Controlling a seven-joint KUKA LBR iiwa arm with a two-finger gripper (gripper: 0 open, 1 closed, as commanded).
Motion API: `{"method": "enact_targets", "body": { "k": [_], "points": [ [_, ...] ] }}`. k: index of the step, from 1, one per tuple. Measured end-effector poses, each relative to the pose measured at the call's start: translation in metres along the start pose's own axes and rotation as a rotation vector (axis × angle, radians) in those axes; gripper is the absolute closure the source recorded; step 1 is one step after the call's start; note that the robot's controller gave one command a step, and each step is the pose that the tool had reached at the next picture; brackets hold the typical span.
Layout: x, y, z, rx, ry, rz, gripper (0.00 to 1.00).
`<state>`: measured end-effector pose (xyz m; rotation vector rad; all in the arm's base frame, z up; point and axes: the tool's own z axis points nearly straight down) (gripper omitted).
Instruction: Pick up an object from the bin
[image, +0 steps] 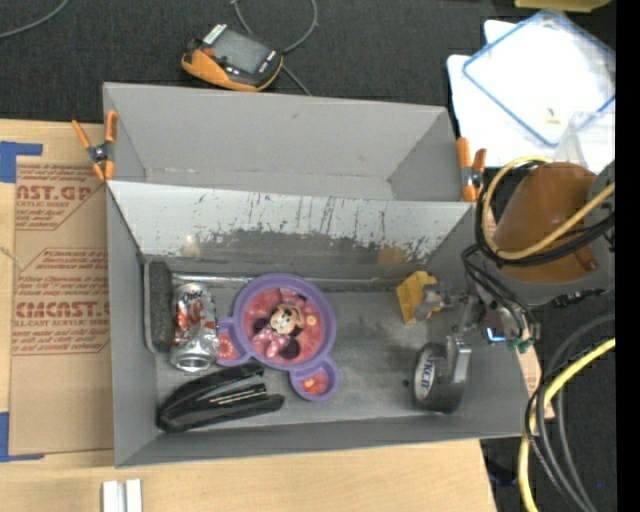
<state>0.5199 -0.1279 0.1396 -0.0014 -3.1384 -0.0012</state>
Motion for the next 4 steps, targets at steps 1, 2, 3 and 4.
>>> {"method": "enact_targets", "body": {
  "k": [1,2,3,4],
  "points": [
    [-0.002,0.0,-0.003,0.001,-0.006,-0.001,0.0],
    [0.009,0.001,0.013,0.001,-0.019,0.058,0.0],
    [0.037,0.011,0.013,0.0,-0.014,0.168,0.0],
    [0.034,0.002,0.032,-0.006,-0.013,0.363,0.0]
  ]
}}
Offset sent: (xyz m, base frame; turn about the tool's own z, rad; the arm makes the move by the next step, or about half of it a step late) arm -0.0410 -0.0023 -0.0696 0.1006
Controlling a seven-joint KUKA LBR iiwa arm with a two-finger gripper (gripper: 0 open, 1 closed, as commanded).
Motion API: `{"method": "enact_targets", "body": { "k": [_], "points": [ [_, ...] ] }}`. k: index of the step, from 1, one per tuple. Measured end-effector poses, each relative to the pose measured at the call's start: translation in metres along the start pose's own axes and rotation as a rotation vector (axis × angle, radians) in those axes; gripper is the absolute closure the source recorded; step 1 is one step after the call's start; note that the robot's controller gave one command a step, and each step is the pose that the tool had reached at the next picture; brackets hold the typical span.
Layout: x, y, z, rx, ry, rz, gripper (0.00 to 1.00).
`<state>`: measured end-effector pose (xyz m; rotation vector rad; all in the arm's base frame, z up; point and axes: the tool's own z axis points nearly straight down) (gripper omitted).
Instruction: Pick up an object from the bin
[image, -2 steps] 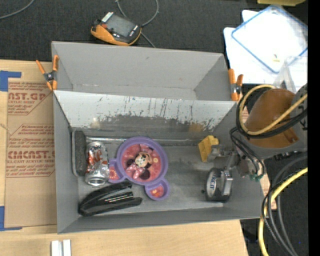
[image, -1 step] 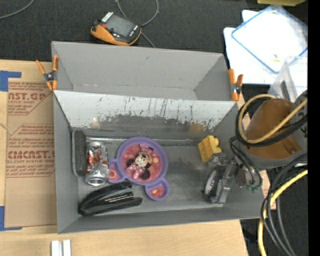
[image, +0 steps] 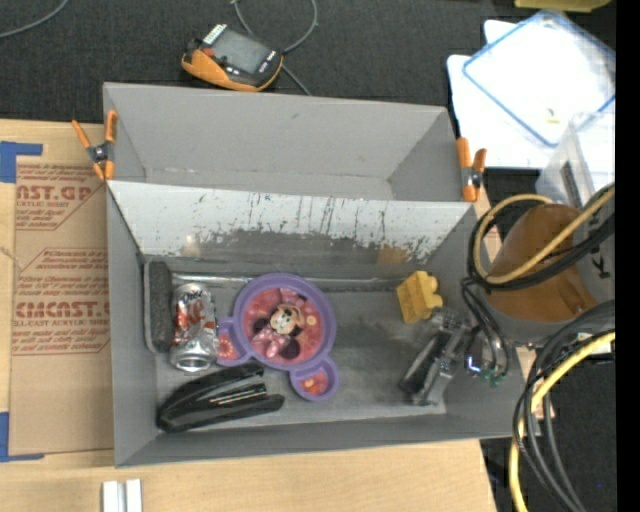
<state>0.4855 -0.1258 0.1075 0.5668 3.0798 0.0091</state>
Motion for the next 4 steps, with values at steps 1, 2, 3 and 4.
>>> {"method": "enact_targets", "body": {
  "k": [1,2,3,4],
  "points": [
    [-0.028,0.007,0.027,-0.009,0.003,0.176,0.0],
    [-0.023,0.009,0.026,0.002,-0.045,-0.591,1.0],
    [-0.023,0.009,0.026,0.002,-0.045,-0.589,1.0],
    [-0.019,0.008,0.013,0.001,-0.031,-0.59,1.0]
  ]
}}
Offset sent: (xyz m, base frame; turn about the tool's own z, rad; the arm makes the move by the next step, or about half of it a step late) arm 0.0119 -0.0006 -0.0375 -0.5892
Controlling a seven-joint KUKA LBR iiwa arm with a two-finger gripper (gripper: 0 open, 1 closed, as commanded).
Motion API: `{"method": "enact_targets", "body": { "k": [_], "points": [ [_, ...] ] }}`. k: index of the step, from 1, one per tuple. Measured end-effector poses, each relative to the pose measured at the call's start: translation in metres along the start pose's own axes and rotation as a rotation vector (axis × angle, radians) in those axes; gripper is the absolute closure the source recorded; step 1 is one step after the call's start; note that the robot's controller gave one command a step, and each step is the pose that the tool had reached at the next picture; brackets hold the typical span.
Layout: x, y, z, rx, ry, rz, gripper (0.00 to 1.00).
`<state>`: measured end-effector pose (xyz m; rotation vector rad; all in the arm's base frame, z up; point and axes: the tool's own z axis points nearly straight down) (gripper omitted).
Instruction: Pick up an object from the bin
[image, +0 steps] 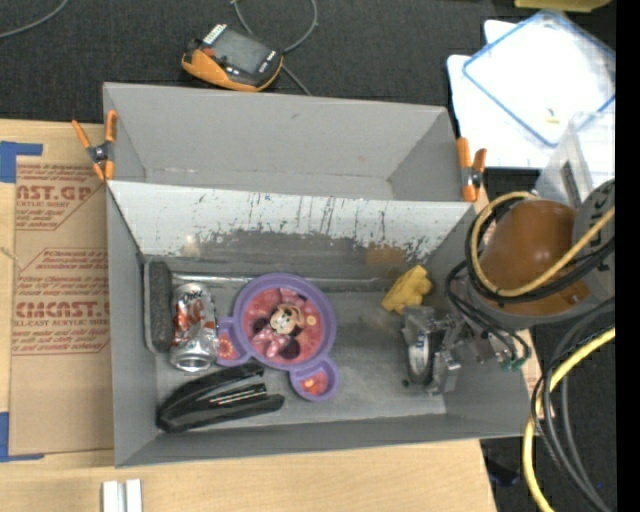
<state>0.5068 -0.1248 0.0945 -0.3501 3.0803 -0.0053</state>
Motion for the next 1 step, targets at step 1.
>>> {"method": "enact_targets", "body": {
  "k": [1],
  "points": [
    [-0.0024,-0.0006,-0.0141,-0.001,0.002,0.001,1.0]
  ]
}}
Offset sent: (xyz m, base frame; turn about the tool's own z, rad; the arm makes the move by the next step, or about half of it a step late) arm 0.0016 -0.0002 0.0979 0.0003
